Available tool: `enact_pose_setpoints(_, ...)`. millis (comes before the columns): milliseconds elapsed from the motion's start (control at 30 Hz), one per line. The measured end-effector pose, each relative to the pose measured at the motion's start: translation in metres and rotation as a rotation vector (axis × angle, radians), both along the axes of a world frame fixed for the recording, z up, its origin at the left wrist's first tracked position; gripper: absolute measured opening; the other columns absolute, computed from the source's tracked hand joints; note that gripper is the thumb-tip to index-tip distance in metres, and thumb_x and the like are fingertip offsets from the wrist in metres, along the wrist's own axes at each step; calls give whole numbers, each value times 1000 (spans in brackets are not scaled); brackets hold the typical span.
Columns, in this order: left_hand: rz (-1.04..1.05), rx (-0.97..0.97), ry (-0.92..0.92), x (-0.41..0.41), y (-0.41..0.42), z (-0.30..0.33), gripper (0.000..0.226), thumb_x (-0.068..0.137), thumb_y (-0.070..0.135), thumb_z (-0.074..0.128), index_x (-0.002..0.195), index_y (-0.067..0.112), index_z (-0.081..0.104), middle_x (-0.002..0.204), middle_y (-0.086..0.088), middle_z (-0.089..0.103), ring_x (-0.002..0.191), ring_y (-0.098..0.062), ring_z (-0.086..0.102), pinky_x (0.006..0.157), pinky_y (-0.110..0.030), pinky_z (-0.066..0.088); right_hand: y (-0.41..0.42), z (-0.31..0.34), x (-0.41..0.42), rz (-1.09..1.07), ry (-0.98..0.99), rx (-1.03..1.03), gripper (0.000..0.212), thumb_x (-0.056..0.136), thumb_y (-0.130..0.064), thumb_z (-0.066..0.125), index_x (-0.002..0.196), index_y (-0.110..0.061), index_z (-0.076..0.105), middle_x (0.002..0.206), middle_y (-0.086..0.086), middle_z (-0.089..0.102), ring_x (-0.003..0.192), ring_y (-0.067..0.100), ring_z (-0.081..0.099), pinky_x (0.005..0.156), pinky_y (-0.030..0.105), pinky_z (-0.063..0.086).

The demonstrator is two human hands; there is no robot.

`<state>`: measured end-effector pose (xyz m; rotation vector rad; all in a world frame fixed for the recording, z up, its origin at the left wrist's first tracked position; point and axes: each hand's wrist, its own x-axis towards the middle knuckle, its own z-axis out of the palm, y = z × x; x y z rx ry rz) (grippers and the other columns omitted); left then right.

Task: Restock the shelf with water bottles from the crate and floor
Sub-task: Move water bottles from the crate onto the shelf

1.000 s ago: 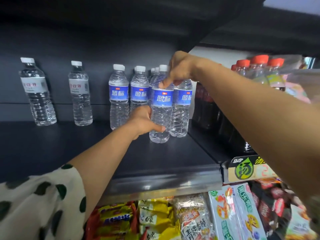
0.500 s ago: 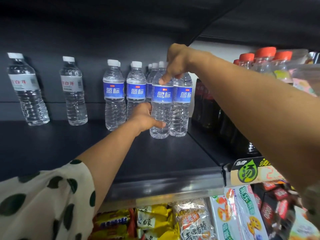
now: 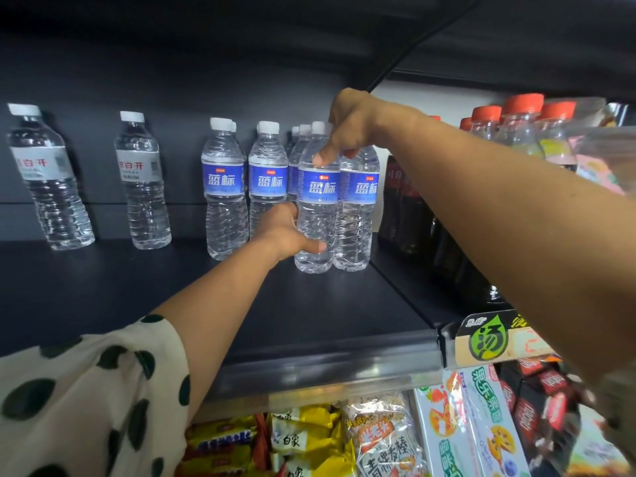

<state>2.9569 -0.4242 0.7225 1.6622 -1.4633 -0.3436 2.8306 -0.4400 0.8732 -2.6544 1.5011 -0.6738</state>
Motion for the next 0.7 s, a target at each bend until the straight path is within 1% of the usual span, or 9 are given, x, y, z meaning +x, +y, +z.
enact_pose_setpoints(67, 3, 5, -6, -1, 4, 3, 78, 60, 24, 91, 124, 6, 51, 122, -14, 59, 112, -29, 57, 90, -36, 49, 4, 2, -4, -19, -5, -20, 44, 67, -32, 85, 76, -1, 56, 40, -3, 56, 50, 11, 56, 40, 19, 39)
enact_pose_setpoints(133, 7, 2, 10, 1, 12, 7, 83, 61, 24, 91, 130, 6, 49, 126, -11, 57, 112, -27, 57, 93, -39, 51, 11, 3, -8, -36, -19, -38, 42, 68, -31, 85, 68, -4, 53, 37, -3, 54, 49, 11, 54, 36, 17, 36)
enact_pose_setpoints(233, 4, -21, 21, 7, 30, 15, 84, 60, 25, 92, 130, 8, 49, 122, -8, 57, 109, -25, 58, 93, -42, 52, 27, 3, -15, -74, 42, -98, 40, 70, -38, 83, 66, -5, 59, 44, -3, 58, 56, 15, 57, 48, 22, 37)
enact_pose_setpoints(267, 2, -32, 10, 8, 39, 17, 83, 59, 26, 92, 129, 8, 51, 120, -7, 58, 109, -25, 59, 94, -42, 51, 34, 1, -17, -85, 63, -121, 40, 70, -39, 82, 73, -4, 65, 51, -2, 64, 64, 19, 60, 54, 22, 40)
enact_pose_setpoints(333, -14, -54, -17, 10, 59, 21, 80, 60, 24, 91, 128, 8, 53, 119, -7, 59, 108, -24, 59, 97, -39, 49, 52, -9, -23, -95, 82, -164, 49, 70, -40, 82, 96, 0, 70, 84, 9, 72, 87, 26, 65, 70, 26, 47)
enact_pose_setpoints(400, -43, -71, -51, 12, 85, 23, 75, 62, 20, 90, 127, 6, 55, 116, -8, 60, 107, -23, 60, 98, -37, 49, 75, -24, -26, -106, 128, -221, 55, 70, -41, 81, 105, 0, 69, 103, 16, 69, 99, 31, 63, 80, 32, 48)
enact_pose_setpoints(500, -91, -60, -121, 15, 131, 21, 67, 63, 17, 89, 122, 6, 58, 106, -7, 60, 98, -23, 60, 95, -35, 50, 119, -54, -28, -137, 226, -232, 54, 73, -42, 78, 109, -2, 67, 108, 16, 67, 102, 33, 60, 83, 34, 46)
enact_pose_setpoints(600, -138, -32, -234, 19, 186, 6, 62, 63, 15, 89, 118, 4, 61, 110, -13, 63, 104, -26, 61, 96, -37, 49, 169, -88, -30, -169, 294, -175, 48, 73, -35, 78, 107, -2, 66, 105, 16, 68, 97, 31, 61, 84, 36, 48)
enact_pose_setpoints(700, -194, -8, -325, 27, 250, -20, 57, 64, 13, 88, 115, 6, 63, 103, -9, 63, 104, -25, 62, 94, -35, 50, 232, -123, -26, -194, 295, -74, 34, 75, -24, 76, 101, -7, 63, 105, 13, 66, 93, 28, 59, 75, 29, 42)
